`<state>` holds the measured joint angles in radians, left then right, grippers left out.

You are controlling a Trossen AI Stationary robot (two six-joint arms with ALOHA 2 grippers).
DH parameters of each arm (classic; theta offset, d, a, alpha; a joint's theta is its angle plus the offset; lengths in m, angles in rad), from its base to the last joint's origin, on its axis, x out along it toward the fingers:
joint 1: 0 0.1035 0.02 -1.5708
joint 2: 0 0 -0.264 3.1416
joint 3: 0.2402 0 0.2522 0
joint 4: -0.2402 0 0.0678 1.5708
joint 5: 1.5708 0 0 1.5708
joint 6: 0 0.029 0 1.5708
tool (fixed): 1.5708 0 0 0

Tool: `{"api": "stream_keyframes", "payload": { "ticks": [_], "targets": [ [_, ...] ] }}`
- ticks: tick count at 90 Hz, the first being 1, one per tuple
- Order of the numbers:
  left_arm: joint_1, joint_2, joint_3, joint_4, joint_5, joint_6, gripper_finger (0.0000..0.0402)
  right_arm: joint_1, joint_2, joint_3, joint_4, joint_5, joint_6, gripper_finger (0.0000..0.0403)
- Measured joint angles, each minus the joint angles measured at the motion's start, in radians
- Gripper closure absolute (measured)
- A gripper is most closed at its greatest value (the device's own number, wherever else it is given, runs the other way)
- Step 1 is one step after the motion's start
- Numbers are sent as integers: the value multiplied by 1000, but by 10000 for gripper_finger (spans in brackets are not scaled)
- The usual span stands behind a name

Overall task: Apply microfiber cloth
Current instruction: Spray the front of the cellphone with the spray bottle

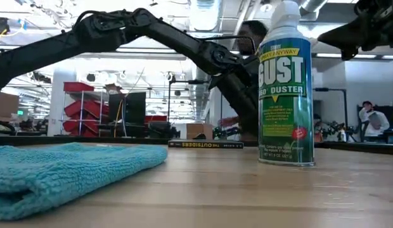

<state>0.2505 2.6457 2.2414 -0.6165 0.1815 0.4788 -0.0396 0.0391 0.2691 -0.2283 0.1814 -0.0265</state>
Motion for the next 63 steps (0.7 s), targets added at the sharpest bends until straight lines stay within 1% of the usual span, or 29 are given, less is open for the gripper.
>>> {"api": "stream_keyframes", "payload": {
  "ticks": [13,28,45,63],
  "targets": [
    [-7,-8,0,-31,-25,4,401,0,0,0,0,0,0,403],
    [-7,-47,-4,-115,-32,40,401,0,0,0,-2,0,1,403],
    [-5,-71,-7,-147,6,54,401,1,0,0,-2,0,2,403],
    [-21,-72,-7,-164,6,63,401,1,0,4,-4,-4,2,403]
  ]
}}
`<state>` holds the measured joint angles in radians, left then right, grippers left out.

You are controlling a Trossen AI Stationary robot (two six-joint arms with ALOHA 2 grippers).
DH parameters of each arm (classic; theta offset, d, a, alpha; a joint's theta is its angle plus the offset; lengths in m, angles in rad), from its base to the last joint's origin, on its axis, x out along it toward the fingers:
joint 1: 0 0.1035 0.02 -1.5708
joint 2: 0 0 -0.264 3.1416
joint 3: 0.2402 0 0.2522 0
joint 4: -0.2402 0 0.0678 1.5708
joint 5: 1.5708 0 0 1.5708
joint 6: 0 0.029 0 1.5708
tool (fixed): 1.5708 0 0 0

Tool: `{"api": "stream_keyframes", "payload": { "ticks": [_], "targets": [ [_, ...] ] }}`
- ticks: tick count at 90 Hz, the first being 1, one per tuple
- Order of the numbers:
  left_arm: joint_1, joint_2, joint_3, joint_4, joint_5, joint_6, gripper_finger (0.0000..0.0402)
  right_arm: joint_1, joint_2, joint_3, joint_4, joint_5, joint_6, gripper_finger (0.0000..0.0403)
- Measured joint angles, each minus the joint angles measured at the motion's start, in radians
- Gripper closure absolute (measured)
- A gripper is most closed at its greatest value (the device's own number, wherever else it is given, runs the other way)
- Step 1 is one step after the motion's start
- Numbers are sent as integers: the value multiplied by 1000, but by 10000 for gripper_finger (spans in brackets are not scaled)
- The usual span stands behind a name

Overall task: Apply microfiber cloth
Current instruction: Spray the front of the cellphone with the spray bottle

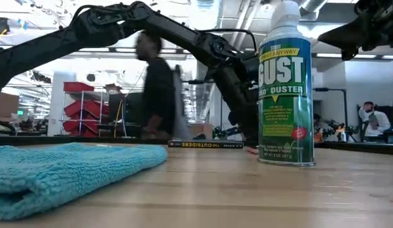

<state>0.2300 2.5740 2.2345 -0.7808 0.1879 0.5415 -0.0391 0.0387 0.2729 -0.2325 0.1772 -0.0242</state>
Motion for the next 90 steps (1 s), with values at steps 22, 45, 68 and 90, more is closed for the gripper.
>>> {"api": "stream_keyframes", "payload": {
  "ticks": [22,45,68,90],
  "targets": [
    [-35,0,0,-33,13,0,401,0,0,0,-1,-18,-1,403],
    [-20,-45,-3,-61,14,-5,401,0,0,0,0,-24,-1,403],
    [-6,-58,-45,-59,2,-4,402,2,0,1,-2,-25,-2,403],
    [-6,-136,-235,102,12,-49,402,46,0,1,-2,-24,-2,403]
  ]
}}
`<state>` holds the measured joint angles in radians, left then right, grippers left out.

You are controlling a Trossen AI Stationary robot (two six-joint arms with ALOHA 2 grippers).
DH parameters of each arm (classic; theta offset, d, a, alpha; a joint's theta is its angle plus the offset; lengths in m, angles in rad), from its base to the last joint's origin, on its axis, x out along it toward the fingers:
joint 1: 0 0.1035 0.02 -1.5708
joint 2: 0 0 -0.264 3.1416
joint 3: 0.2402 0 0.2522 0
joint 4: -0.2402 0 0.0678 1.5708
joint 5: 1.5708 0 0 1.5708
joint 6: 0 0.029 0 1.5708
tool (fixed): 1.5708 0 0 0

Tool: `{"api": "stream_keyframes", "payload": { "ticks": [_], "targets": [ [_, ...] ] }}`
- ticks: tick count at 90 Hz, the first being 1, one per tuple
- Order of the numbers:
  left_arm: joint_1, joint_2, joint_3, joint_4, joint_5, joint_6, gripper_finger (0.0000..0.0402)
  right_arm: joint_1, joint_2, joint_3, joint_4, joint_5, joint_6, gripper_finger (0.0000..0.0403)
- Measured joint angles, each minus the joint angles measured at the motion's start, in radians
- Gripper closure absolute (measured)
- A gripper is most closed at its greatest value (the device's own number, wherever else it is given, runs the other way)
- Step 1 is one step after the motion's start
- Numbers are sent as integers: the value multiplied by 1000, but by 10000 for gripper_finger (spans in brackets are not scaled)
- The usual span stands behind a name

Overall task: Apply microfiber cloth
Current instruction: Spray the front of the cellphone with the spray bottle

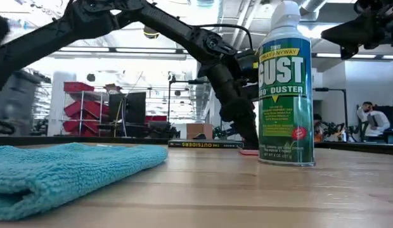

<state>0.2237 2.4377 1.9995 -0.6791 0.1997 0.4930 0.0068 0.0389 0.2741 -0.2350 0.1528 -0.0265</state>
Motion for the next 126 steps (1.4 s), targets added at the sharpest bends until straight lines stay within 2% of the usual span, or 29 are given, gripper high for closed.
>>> {"api": "stream_keyframes", "payload": {
  "ticks": [31,45,63,90,126],
  "targets": [
    [27,-309,-456,268,-15,-127,402,13,0,0,2,11,-5,403],
    [19,-376,-592,393,-11,-182,402,13,0,0,4,32,-7,403],
    [-1,-389,-620,405,-50,-190,402,13,0,0,4,32,-7,403],
    [-40,-391,-620,451,4,-183,402,13,0,0,3,33,-8,403],
    [-68,-391,-656,438,8,-230,402,13,0,0,3,33,-8,403]
  ]
}}
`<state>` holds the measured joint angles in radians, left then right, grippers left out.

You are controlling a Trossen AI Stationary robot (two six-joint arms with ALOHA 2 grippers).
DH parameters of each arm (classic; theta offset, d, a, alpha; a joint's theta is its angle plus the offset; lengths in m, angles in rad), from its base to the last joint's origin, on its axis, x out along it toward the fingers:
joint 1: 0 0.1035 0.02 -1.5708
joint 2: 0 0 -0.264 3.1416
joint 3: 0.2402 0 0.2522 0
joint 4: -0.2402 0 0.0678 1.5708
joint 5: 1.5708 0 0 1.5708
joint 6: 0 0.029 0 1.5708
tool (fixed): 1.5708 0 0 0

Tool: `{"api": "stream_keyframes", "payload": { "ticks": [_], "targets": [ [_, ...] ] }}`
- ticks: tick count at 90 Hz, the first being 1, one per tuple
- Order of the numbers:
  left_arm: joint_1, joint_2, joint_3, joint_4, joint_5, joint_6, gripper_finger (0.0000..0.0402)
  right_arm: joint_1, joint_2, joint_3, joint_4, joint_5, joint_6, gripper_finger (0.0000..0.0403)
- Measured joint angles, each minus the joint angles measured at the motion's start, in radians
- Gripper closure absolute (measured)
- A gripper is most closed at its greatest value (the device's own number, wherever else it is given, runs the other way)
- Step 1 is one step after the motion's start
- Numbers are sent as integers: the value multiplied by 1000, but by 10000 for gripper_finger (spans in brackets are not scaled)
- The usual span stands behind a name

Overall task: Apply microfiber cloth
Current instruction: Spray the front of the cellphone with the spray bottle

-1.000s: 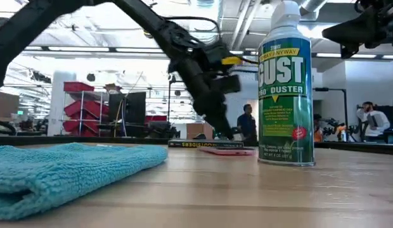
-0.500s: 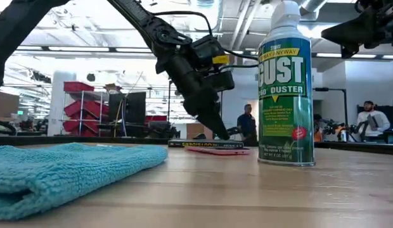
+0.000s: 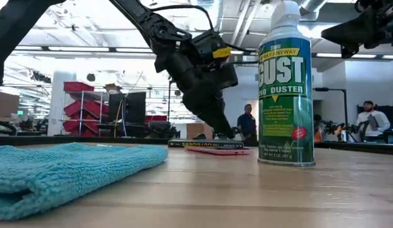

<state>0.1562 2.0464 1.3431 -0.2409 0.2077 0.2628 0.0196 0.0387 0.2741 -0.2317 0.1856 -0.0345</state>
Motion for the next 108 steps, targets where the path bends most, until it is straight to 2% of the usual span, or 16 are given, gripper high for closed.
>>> {"api": "stream_keyframes", "payload": {
  "ticks": [26,66,75,89,108],
  "targets": [
    [-22,-6,-79,50,1,-63,402,0,0,0,0,0,0,403],
    [-46,-30,-86,-7,-6,-84,402,0,0,0,0,0,0,403],
    [-46,-89,-91,-59,-27,-84,402,0,3,0,2,0,0,403],
    [-23,-269,-86,-120,-48,-102,402,-10,71,0,42,0,-4,403],
    [18,-492,-86,-183,49,-244,402,-53,276,52,101,0,-31,403]
  ]
}}
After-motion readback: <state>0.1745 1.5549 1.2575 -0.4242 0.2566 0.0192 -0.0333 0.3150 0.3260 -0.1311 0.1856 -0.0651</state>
